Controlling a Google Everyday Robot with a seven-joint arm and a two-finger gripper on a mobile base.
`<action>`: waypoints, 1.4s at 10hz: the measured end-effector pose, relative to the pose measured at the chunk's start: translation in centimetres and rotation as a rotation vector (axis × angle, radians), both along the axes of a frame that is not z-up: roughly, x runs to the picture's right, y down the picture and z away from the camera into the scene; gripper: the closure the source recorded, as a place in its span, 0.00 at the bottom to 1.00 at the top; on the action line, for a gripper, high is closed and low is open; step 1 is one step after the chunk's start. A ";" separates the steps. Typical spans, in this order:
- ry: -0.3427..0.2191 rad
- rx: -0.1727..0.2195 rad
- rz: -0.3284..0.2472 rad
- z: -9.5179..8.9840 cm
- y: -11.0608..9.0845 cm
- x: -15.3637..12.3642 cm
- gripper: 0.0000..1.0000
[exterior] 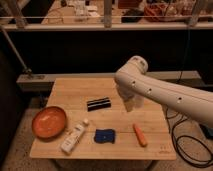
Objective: Place the eraser on the white sponge
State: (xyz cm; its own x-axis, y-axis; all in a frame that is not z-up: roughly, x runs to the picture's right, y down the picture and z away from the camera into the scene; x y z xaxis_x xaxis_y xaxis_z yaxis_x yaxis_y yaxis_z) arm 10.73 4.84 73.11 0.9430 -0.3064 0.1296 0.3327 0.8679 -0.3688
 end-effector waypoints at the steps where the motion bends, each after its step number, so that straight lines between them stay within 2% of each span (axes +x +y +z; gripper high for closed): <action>1: -0.007 -0.001 -0.006 0.5 0.1 -0.1 0.20; 3: -0.025 -0.001 -0.027 1.3 0.0 -1.6 0.20; 14: -0.098 -0.019 -0.133 5.8 0.6 -4.3 0.20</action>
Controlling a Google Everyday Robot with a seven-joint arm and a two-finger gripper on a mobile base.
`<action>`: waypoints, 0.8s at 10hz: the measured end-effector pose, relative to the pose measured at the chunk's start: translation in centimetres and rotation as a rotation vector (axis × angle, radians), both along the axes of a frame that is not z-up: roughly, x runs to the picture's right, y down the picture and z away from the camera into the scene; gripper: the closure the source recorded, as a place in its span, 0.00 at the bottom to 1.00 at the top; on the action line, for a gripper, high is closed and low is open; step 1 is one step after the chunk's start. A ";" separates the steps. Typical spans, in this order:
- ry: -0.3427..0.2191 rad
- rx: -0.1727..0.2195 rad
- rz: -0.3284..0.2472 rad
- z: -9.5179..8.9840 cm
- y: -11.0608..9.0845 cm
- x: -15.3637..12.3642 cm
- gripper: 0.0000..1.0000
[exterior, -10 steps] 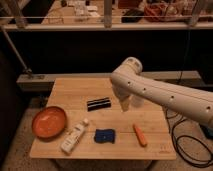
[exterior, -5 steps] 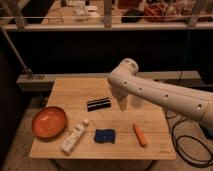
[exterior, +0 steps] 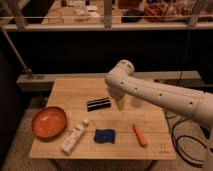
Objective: Place the eraser on the white sponge
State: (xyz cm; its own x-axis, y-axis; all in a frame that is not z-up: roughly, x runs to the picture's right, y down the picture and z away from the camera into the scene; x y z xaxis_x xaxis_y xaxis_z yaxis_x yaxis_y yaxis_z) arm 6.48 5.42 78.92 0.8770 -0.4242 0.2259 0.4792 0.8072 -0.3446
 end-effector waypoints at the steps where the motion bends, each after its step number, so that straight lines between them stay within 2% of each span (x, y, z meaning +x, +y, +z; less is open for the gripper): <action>1: -0.007 -0.003 -0.011 0.4 0.1 -0.3 0.20; 8: -0.049 -0.040 -0.079 3.2 1.6 -1.8 0.20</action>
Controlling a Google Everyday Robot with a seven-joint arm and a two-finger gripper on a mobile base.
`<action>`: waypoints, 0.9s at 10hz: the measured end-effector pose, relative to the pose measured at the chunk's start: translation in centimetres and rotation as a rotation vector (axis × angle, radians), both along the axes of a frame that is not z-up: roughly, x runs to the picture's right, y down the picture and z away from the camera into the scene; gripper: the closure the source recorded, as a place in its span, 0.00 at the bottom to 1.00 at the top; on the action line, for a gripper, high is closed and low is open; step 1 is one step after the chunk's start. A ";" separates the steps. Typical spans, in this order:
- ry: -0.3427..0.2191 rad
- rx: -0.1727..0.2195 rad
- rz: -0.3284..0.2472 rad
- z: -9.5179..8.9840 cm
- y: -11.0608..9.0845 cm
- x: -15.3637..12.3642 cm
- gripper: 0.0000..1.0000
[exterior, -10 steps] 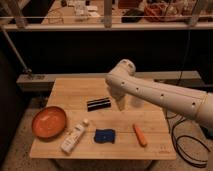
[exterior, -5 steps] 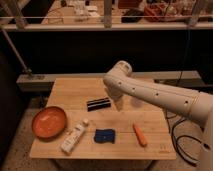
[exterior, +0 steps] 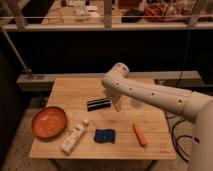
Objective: Place the eraser on the white sponge
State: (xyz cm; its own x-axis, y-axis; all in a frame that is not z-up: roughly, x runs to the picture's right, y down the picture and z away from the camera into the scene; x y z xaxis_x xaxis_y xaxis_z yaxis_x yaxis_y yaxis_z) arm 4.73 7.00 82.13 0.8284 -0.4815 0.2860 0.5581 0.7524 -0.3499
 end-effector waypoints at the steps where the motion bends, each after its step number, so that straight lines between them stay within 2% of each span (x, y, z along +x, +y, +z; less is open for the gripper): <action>1: -0.005 -0.005 -0.007 0.4 0.1 -0.1 0.20; 9: -0.038 -0.046 -0.063 2.7 0.9 -1.2 0.20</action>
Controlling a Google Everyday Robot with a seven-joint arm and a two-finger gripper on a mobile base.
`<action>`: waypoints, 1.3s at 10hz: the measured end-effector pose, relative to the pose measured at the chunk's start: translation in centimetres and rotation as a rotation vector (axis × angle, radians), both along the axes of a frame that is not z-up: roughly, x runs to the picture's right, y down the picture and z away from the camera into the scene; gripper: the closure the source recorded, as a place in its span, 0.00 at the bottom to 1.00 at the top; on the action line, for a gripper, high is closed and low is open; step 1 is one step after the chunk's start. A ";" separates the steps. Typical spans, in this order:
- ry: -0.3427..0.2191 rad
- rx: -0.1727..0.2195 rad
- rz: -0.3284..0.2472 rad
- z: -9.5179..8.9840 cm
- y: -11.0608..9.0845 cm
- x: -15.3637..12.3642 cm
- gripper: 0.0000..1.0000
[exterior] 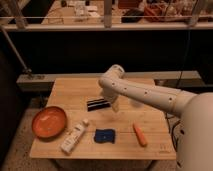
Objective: Place the eraser on the white sponge
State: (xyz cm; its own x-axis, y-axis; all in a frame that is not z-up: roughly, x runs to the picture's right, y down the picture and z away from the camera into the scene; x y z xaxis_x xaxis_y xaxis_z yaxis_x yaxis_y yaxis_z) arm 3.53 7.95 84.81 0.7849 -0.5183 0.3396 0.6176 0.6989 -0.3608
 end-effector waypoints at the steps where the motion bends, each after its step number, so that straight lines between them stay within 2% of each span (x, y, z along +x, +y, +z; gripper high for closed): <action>1: -0.003 -0.005 -0.005 0.3 0.1 -0.1 0.20; 7: -0.029 -0.028 -0.029 2.0 0.4 -1.6 0.20; 13: -0.037 -0.048 -0.021 3.3 0.8 -3.1 0.20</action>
